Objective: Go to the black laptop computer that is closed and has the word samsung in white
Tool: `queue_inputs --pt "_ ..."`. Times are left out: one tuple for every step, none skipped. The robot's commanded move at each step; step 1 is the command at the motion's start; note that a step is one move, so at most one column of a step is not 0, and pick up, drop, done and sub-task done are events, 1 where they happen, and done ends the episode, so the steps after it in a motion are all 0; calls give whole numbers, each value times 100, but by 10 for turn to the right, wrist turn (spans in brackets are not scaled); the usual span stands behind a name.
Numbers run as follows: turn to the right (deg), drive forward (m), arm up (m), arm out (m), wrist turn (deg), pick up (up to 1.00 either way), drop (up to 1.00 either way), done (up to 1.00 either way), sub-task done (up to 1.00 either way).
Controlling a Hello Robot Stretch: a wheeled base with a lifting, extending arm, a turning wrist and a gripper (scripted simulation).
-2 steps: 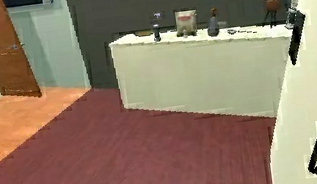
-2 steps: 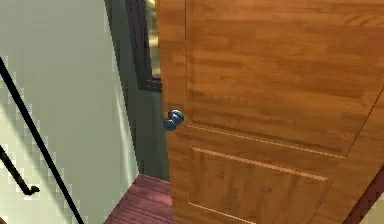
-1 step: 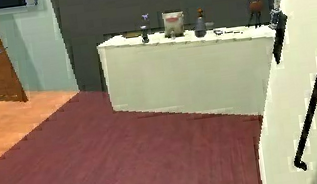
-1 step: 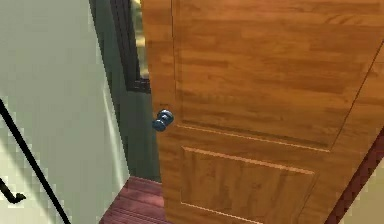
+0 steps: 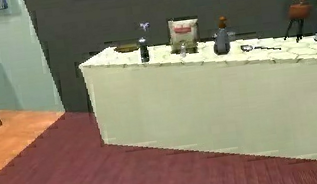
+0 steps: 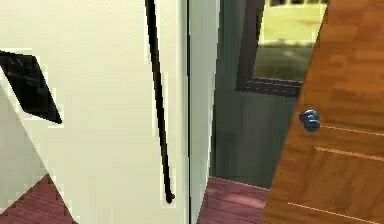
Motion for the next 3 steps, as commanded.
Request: queue_inputs --pt "-450 0 0 0 0 0 0 0 0" --pt "-30 0 0 0 0 0 0 0 0" --pt "0 100 0 0 0 0 0 0 0"
